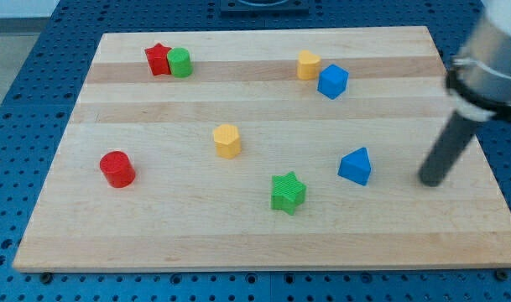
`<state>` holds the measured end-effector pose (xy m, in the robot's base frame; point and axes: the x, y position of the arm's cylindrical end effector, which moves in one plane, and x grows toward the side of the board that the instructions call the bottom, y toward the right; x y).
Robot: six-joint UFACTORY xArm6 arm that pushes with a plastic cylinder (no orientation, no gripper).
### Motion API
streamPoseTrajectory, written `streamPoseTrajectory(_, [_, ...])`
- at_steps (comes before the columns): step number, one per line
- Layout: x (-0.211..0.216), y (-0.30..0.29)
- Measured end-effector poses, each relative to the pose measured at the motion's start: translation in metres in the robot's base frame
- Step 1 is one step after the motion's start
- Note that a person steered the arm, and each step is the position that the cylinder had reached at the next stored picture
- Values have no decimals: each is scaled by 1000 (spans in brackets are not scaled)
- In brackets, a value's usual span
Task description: Move the blue triangle right to the yellow hexagon
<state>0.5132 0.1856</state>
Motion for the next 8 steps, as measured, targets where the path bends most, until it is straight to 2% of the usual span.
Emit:
streamPoseTrajectory(2, [-65,-119])
streamPoseTrajectory(3, [-69,-117])
streamPoseTrajectory(4, [-59,-75])
streamPoseTrajectory(5, [-39,-75])
streamPoseTrajectory(6, [-9,-100])
streamPoseTrajectory(7, [14,-98])
streamPoseTrajectory(8, [12,-135])
